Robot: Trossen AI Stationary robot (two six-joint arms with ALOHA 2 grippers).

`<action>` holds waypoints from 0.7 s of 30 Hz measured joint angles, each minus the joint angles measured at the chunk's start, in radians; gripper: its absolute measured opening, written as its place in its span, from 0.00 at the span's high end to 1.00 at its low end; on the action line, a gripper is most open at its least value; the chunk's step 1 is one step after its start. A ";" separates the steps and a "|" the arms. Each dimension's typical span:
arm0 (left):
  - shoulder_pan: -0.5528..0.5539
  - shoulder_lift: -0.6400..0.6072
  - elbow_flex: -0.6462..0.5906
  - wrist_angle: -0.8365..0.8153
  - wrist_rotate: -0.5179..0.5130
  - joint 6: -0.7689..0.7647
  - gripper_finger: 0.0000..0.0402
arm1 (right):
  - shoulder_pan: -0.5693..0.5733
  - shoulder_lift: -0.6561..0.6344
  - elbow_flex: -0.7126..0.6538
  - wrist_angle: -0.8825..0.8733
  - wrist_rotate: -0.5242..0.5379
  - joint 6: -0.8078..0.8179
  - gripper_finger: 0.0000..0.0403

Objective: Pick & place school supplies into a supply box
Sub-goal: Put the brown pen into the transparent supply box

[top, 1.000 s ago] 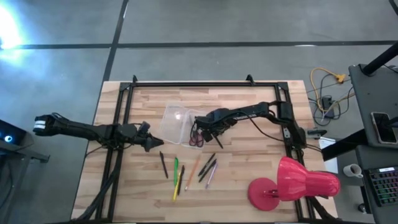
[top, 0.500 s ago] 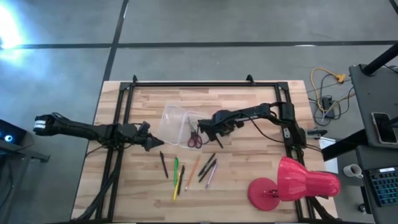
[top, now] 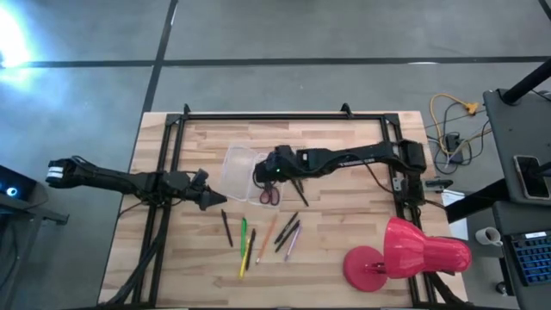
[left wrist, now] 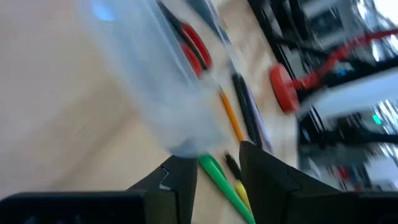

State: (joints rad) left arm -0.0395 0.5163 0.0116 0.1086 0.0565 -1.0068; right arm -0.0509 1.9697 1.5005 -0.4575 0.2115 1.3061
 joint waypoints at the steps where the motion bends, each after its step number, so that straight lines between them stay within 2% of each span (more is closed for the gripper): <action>1: 0.000 0.000 0.000 0.000 0.030 0.003 0.74 | 0.000 0.008 0.001 -0.016 0.004 -0.002 0.98; 3: -0.005 0.000 0.000 -0.005 0.070 0.005 0.74 | 0.003 0.018 0.008 -0.023 -0.007 -0.040 0.98; 6: -0.026 0.000 0.000 -0.031 0.075 0.028 0.74 | 0.009 0.017 0.013 -0.020 -0.051 -0.089 0.98; 11: -0.122 0.000 0.023 -0.063 0.100 0.127 0.74 | 0.019 0.012 0.019 -0.026 -0.039 -0.152 0.98; 15: -0.211 0.008 0.084 -0.171 0.100 0.326 0.74 | 0.022 0.002 0.044 -0.051 -0.036 -0.278 0.98; 18: -0.235 0.025 0.148 -0.271 0.101 0.513 0.74 | 0.022 0.002 0.077 -0.108 -0.041 -0.383 0.98; 21: -0.244 0.067 0.240 -0.443 0.101 0.661 0.74 | 0.021 0.002 0.119 -0.178 -0.052 -0.521 0.98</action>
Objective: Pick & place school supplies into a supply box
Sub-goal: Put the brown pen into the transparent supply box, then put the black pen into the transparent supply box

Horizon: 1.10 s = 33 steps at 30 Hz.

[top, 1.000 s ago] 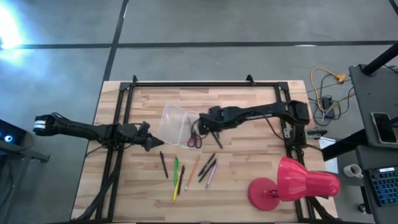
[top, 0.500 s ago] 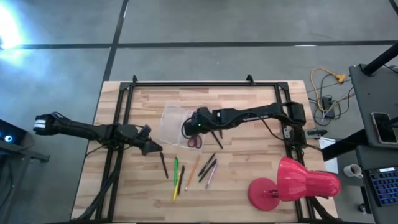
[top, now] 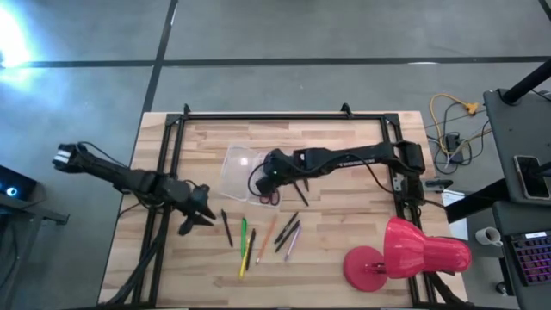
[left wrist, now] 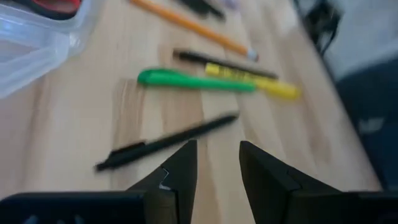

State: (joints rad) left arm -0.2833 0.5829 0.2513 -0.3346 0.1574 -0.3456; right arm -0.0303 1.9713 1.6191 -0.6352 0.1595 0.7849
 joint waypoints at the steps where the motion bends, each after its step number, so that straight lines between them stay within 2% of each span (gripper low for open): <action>1: 0.000 0.024 0.036 -0.051 -0.001 0.040 0.74 | 0.000 0.000 0.013 -0.036 0.004 -0.038 0.98; 7: -0.019 0.240 0.197 -0.127 -0.022 0.177 0.74 | 0.000 0.000 0.084 -0.210 0.004 -0.201 0.98; 11: -0.069 0.420 0.330 -0.255 -0.144 0.317 0.74 | 0.000 0.000 0.108 -0.286 0.041 -0.227 0.93; 16: -0.115 0.621 0.440 -0.266 -0.245 0.543 0.74 | -0.001 -0.001 0.111 -0.318 0.077 -0.284 0.83; 20: -0.086 0.644 0.446 -0.213 -0.238 0.587 0.74 | 0.000 -0.001 0.111 -0.333 0.077 -0.312 0.72; 26: -0.097 0.661 0.405 -0.207 -0.171 0.657 0.74 | 0.000 -0.002 0.111 -0.336 0.080 -0.351 0.56; 33: -0.102 0.789 0.407 -0.090 -0.175 0.755 0.74 | 0.000 -0.002 0.111 -0.336 0.113 -0.397 0.44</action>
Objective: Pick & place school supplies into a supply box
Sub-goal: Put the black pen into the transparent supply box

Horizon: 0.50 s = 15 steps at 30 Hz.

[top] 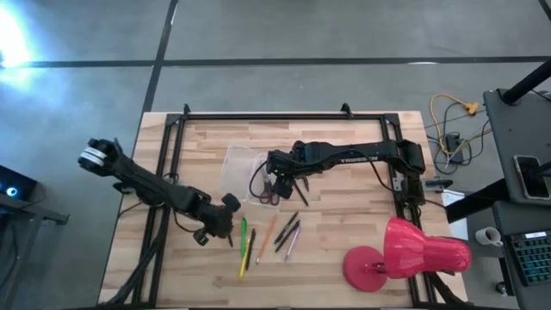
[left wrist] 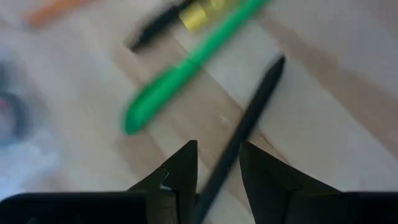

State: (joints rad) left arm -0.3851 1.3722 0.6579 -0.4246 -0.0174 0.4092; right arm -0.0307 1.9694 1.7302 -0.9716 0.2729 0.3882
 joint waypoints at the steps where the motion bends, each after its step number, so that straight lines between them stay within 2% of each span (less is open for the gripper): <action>1: 0.000 0.023 -0.001 -0.005 0.010 0.013 0.74 | 0.000 0.000 0.000 -0.002 0.000 0.000 0.43; 9: 0.013 0.152 0.002 -0.003 0.055 0.074 0.75 | 0.000 -0.001 0.000 -0.040 0.027 -0.018 0.41; 12: 0.024 0.184 0.012 -0.016 0.074 0.079 0.82 | 0.000 -0.001 0.000 -0.068 0.032 -0.033 0.43; 15: 0.040 0.198 0.033 -0.045 0.137 0.095 0.94 | 0.000 -0.001 0.000 -0.112 0.075 -0.035 0.46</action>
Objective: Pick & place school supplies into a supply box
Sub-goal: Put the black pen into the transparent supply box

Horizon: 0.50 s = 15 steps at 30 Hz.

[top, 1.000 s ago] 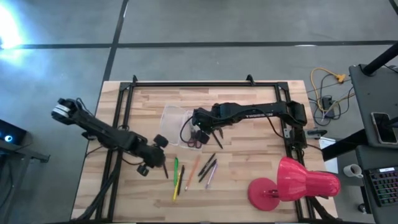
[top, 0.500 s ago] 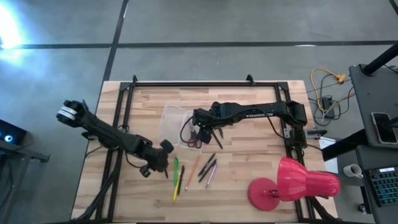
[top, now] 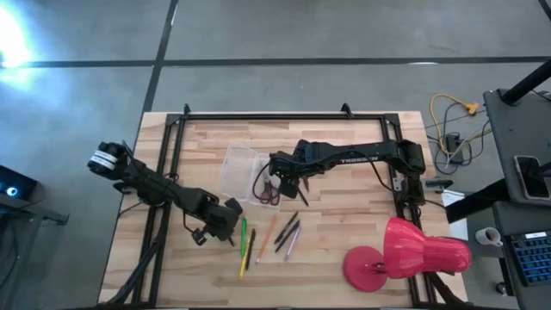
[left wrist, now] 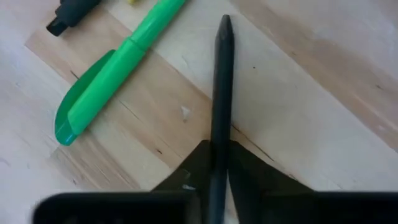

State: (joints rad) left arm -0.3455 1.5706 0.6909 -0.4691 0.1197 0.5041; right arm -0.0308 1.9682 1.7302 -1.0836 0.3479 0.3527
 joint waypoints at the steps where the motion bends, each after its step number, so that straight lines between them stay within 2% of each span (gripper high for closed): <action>1: 0.002 0.002 0.009 -0.011 0.009 -0.002 0.96 | 0.000 0.000 0.000 -0.016 0.019 0.000 0.47; 5: 0.002 0.003 0.041 -0.066 0.011 -0.009 0.96 | 0.000 -0.004 0.000 -0.052 0.062 -0.022 0.51; 8: 0.002 -0.005 0.096 -0.140 0.012 -0.073 0.97 | 0.000 -0.020 -0.003 -0.051 0.072 -0.045 0.54; 11: 0.018 -0.025 0.140 -0.219 0.028 -0.194 0.97 | 0.000 -0.054 -0.024 -0.042 0.079 -0.048 0.56; 15: 0.056 -0.094 0.181 -0.179 0.022 -0.405 0.97 | 0.000 -0.142 -0.098 0.029 0.127 -0.075 0.59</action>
State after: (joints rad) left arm -0.2894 1.4762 0.8718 -0.6481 0.1420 0.0988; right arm -0.0303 1.8266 1.6320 -1.0550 0.4748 0.2776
